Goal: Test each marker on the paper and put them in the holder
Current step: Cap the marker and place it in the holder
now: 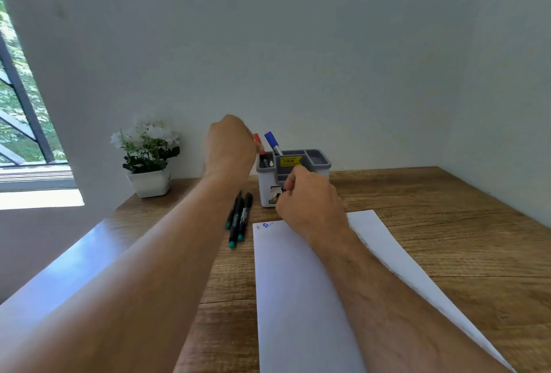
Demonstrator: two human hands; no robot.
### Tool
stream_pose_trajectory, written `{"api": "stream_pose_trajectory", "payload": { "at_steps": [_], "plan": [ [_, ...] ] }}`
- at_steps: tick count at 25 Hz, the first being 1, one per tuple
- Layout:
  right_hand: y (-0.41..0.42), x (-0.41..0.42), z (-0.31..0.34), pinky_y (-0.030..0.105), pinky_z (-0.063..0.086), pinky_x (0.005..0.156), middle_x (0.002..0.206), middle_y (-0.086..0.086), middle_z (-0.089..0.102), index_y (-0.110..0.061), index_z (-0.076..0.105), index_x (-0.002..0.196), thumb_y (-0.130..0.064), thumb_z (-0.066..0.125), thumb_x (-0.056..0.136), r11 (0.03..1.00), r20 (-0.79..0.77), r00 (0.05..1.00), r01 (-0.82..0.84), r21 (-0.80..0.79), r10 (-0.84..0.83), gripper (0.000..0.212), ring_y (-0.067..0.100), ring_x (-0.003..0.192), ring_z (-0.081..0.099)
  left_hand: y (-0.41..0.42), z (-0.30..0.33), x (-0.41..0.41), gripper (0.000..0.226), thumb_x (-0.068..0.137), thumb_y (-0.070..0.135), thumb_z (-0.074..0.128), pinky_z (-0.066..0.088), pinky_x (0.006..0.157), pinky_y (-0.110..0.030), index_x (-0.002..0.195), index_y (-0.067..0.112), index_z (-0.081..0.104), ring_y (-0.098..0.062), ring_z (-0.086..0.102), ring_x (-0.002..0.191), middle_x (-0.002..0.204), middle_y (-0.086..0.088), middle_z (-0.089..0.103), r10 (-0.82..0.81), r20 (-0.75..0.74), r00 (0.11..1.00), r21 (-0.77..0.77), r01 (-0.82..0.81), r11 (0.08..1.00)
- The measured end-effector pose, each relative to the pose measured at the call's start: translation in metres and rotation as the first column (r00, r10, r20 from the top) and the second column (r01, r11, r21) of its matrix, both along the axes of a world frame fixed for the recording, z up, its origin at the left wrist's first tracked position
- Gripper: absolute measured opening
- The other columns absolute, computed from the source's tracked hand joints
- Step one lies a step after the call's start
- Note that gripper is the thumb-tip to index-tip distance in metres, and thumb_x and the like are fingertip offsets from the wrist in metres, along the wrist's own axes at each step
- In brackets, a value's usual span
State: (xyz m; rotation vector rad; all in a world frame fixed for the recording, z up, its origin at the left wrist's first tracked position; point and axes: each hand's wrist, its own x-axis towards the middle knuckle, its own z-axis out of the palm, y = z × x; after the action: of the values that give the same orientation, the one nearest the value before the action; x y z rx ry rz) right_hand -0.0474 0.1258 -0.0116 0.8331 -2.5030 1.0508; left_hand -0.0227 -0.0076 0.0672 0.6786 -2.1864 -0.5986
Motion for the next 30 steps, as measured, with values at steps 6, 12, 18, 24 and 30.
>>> {"api": "stream_pose_trajectory", "payload": {
  "at_steps": [6,12,18,24,30],
  "plan": [
    [0.000,0.001,-0.004,0.033,0.056,0.070,0.080,-0.008,0.055,-0.023,0.058,0.094,-0.022,0.064,0.084,0.999,0.003,0.999,0.032,-0.011,-0.032,0.012,0.014,0.081,0.058,-0.008,-0.033,0.038,0.024,0.072,0.028,0.085,0.057,0.067,-0.034,0.084,0.012,0.073,-0.023,0.069,0.075,0.082,-0.008,0.073,0.067,0.239,0.969,0.032,-0.077,0.997],
    [-0.001,-0.005,-0.009,0.032,0.054,0.071,0.083,-0.008,0.056,-0.027,0.058,0.093,-0.025,0.065,0.084,0.999,-0.002,1.000,0.027,0.018,-0.027,0.012,0.012,0.080,0.057,-0.010,-0.062,0.033,0.040,0.069,0.040,0.085,0.058,0.068,-0.039,0.088,0.012,0.064,-0.027,0.066,0.079,0.087,-0.009,0.068,0.141,0.403,0.904,-0.124,-0.099,0.987],
    [0.000,-0.010,-0.009,0.035,0.057,0.080,0.090,-0.003,0.061,-0.025,0.060,0.096,-0.024,0.066,0.086,0.998,0.013,0.998,0.055,0.031,-0.055,0.012,0.014,0.084,0.059,-0.005,-0.070,0.021,0.050,0.069,0.050,0.083,0.048,0.058,-0.034,0.071,0.016,0.046,-0.022,0.056,0.069,0.062,-0.003,0.042,0.195,0.443,0.875,-0.234,-0.097,0.967],
    [-0.002,-0.009,-0.008,0.038,0.057,0.085,0.097,0.000,0.064,-0.024,0.061,0.100,-0.024,0.065,0.087,0.999,0.022,0.999,0.043,0.034,-0.044,0.014,0.016,0.089,0.061,-0.012,-0.069,0.018,0.044,0.075,0.045,0.080,0.045,0.057,-0.033,0.071,0.018,0.046,-0.021,0.054,0.067,0.062,-0.002,0.043,0.195,0.439,0.877,-0.238,-0.096,0.967],
    [-0.002,-0.007,-0.006,0.039,0.057,0.085,0.097,0.000,0.064,-0.024,0.061,0.100,-0.024,0.066,0.087,0.999,0.027,0.999,0.043,0.025,-0.044,0.014,0.016,0.089,0.061,-0.006,-0.074,0.015,0.038,0.080,0.041,0.076,0.048,0.061,-0.037,0.079,0.017,0.047,-0.023,0.055,0.069,0.064,-0.004,0.042,0.192,0.475,0.859,-0.214,-0.099,0.972]
  ]
}}
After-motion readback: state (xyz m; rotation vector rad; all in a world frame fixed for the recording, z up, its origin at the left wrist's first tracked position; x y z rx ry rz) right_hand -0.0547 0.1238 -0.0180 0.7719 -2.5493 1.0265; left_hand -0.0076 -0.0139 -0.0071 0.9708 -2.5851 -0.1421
